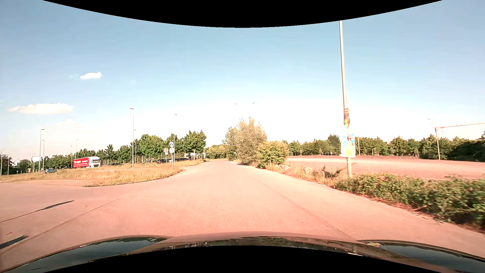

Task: Follow the waypoints while adhering to traffic rules and regulations

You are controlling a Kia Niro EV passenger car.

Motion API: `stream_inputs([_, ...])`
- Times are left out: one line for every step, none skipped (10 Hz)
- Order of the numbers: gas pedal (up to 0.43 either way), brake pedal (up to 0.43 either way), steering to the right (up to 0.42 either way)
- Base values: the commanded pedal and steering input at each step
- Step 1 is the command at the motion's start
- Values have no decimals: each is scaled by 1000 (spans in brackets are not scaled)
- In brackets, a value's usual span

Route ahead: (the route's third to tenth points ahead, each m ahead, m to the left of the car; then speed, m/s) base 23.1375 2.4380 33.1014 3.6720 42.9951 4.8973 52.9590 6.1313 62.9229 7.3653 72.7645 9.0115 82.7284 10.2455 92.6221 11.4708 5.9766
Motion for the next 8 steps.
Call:
stream_inputs([268,6,-113])
stream_inputs([268,6,-106])
stream_inputs([268,6,-104])
stream_inputs([268,6,-97])
stream_inputs([268,6,-89])
stream_inputs([268,6,-68])
stream_inputs([260,6,-52])
stream_inputs([248,6,-46])
